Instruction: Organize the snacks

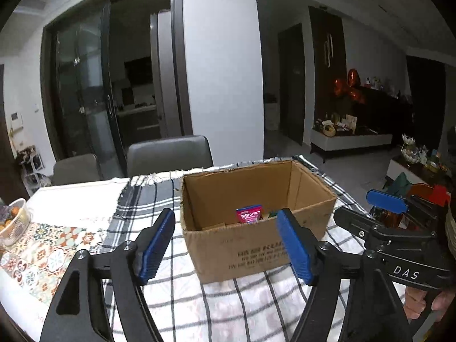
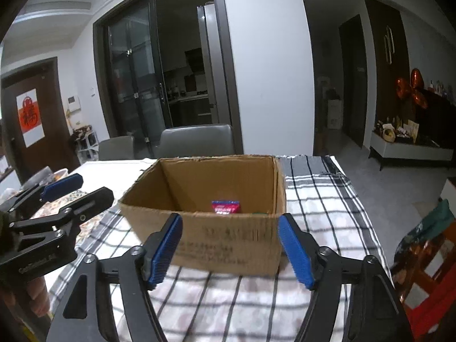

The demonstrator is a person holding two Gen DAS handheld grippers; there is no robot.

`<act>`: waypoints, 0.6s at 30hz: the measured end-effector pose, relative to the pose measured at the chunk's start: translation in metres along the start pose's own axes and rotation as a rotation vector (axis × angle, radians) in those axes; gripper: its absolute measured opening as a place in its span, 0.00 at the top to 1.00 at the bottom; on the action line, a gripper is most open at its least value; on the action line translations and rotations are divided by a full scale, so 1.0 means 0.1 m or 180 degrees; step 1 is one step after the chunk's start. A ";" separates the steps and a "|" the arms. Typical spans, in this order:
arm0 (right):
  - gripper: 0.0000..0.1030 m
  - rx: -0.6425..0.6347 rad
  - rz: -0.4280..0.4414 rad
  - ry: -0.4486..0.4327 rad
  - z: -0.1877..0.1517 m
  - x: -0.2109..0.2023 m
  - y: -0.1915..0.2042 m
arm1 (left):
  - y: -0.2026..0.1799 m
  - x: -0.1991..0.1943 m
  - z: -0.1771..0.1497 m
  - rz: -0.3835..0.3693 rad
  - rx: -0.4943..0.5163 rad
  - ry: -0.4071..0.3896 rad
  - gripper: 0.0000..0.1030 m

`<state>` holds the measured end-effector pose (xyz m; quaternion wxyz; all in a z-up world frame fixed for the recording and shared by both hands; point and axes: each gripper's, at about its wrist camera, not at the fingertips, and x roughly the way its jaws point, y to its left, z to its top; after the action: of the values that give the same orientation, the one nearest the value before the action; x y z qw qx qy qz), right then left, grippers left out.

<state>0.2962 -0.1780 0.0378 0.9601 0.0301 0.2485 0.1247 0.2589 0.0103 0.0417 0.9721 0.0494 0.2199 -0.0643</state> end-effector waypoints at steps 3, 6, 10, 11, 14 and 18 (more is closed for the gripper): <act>0.28 0.0021 0.0000 -0.0055 -0.05 -0.22 0.05 | -0.04 -0.26 -0.06 0.0079 0.0051 -0.0072 0.19; 0.23 0.0005 -0.0040 -0.0113 -0.09 -0.41 0.10 | -0.06 -0.49 -0.12 0.0126 0.0070 -0.0134 0.13; 0.17 0.0001 -0.0104 -0.0217 -0.17 -0.73 0.16 | -0.09 -0.78 -0.21 0.0168 0.0064 -0.0201 0.11; 0.17 0.0002 -0.0099 -0.0217 -0.20 -0.80 0.18 | -0.09 -0.83 -0.23 0.0168 0.0061 -0.0206 0.10; 0.12 -0.0006 -0.0079 -0.0223 -0.26 -1.00 0.24 | -0.10 -1.01 -0.28 0.0147 0.0041 -0.0228 0.07; 0.11 -0.0045 -0.0095 -0.0266 -0.36 -1.22 0.32 | -0.08 -1.26 -0.39 0.0159 -0.0048 -0.0226 0.01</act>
<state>0.1679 -0.1784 0.0672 0.9716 0.0247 0.2077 0.1108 0.1283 0.0199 0.0604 0.9810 0.0453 0.1845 -0.0401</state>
